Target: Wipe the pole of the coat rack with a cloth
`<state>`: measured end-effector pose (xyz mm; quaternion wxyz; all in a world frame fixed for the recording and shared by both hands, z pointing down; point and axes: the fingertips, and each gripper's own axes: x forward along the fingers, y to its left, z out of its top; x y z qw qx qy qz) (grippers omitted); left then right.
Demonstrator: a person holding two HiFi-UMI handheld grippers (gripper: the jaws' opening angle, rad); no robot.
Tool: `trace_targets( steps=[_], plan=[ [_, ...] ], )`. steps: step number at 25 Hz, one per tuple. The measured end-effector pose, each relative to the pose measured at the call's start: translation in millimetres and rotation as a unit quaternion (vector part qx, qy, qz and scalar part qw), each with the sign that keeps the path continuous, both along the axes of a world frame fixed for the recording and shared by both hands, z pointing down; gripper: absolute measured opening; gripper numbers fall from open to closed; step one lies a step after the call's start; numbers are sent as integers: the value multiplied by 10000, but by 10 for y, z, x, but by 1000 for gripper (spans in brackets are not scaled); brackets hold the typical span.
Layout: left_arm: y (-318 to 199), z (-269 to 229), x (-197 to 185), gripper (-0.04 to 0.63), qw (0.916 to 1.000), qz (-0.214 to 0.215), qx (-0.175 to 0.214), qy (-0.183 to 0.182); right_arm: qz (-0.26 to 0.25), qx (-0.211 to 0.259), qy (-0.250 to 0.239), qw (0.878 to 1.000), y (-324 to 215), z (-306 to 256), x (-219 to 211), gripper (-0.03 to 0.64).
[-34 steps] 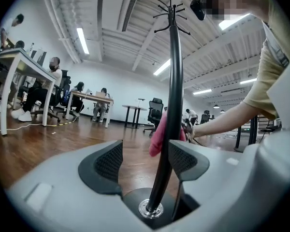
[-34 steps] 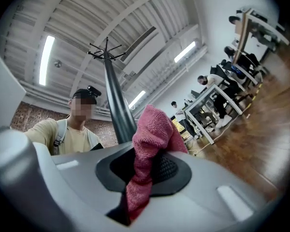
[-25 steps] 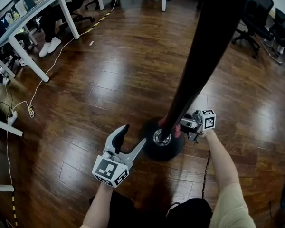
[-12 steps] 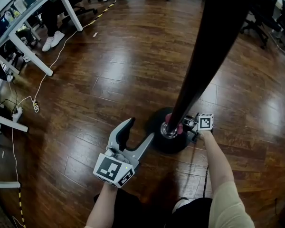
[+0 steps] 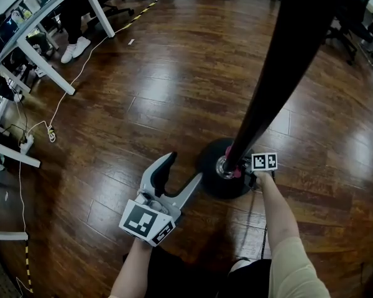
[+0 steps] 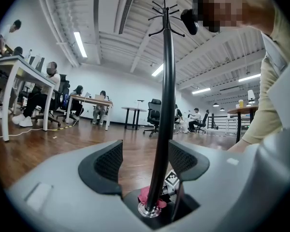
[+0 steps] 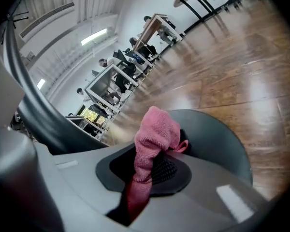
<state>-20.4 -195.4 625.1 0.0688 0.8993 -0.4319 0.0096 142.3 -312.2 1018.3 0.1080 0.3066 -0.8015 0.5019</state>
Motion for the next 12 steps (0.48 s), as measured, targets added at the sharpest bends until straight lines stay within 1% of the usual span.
trace_targets(
  steps=[4,7,9,10,11,12],
  plan=[
    [35,-6,-42,272,9999,10,73,-95,76,237,353,9991,-40,23,40,51],
    [28,10,-75,272,9997,-10,96,-216,161,541,417,9975,2,-197,150,51],
    [0,2,-116,272,9996,-16,88,-250,81,933,491,9944,117,-546,246,51],
    [-16,18,-161,272,9995,-44,72,-319,-13,1203,587,9910,198,-769,273,51],
    [-40,48,-214,272,9991,-93,55,-402,-129,1528,721,9855,285,-1035,297,51],
    [-82,79,-257,272,9989,-153,49,-448,-248,1916,895,9771,363,-1353,339,52]
  ],
)
